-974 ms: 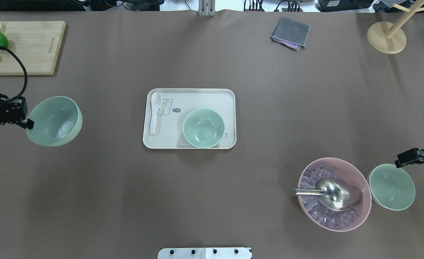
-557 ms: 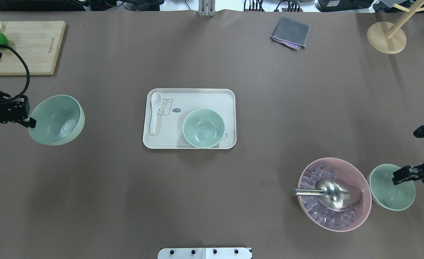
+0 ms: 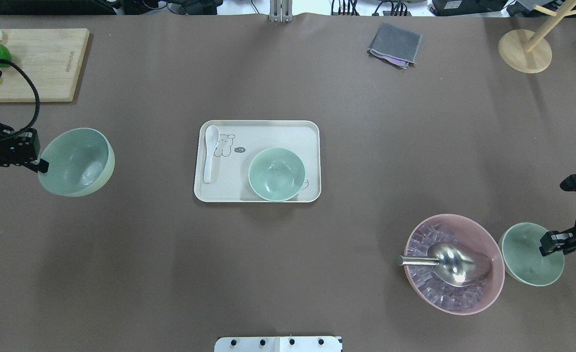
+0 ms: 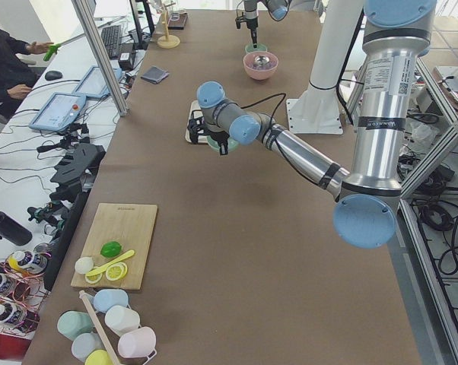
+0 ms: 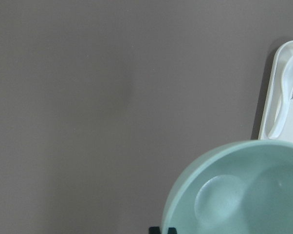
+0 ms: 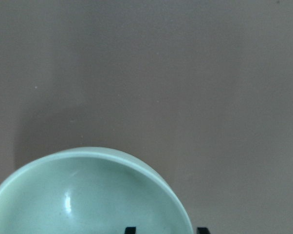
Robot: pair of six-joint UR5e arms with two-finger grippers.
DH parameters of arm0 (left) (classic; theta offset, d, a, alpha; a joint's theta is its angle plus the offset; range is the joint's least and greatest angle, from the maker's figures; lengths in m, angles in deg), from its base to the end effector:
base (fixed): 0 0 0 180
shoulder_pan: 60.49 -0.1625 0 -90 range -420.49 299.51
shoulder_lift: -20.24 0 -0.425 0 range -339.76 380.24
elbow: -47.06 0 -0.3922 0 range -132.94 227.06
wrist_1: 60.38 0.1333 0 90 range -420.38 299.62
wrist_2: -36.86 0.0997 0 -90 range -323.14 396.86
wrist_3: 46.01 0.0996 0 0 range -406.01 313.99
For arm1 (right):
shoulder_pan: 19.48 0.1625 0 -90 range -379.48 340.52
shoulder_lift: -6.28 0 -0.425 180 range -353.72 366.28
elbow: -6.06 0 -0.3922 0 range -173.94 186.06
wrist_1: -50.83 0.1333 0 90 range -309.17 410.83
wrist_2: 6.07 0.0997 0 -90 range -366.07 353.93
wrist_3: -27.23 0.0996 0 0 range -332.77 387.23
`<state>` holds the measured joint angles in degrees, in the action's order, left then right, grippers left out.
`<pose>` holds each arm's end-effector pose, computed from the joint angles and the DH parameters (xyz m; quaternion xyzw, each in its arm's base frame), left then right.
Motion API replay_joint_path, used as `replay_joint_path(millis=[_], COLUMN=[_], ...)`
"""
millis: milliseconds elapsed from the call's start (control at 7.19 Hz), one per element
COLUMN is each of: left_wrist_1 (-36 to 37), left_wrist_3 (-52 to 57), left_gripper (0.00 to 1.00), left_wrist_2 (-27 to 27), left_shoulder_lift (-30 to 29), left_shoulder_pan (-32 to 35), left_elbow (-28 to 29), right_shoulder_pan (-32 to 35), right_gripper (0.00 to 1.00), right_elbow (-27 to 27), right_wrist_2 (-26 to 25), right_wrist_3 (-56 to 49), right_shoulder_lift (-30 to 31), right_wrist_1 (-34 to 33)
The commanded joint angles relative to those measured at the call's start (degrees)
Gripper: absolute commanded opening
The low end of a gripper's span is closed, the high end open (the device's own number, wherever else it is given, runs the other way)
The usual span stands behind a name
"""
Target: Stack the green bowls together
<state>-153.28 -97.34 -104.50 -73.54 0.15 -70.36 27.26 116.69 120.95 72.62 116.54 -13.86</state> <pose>0.1874 -0.4464 0.3790 -0.0668 0.4868 -0.0395 0.8700 -0.1997 -0.3192 0.5871 -0.0655 -0.3687 -0.0534 0.9257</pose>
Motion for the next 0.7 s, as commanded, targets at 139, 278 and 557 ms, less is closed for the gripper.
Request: replay_joint_path(millis=[139,278,557], left_wrist_1=[0.00,0.00,0.00], left_wrist_3=[0.00,-0.09,-0.35], left_gripper=[0.00,0.00,0.00], left_wrist_2=[0.03,0.03,0.03], left_shoulder_lift=[-0.09,-0.09,-0.09], left_shoulder_pan=[0.01,-0.08,-0.08], left_elbow=[0.00,0.00,0.00], right_shoulder_pan=[0.11,0.20,0.37], right_gripper=[0.16,0.16,0.00], right_elbow=[0.03,0.03,0.29], right_wrist_2=[0.08,0.16,0.34], right_wrist_3=[-1.26,-1.79,-1.88], right_shoulder_lift=[0.39,0.57,0.74], right_wrist_1=[0.00,0.09,0.61])
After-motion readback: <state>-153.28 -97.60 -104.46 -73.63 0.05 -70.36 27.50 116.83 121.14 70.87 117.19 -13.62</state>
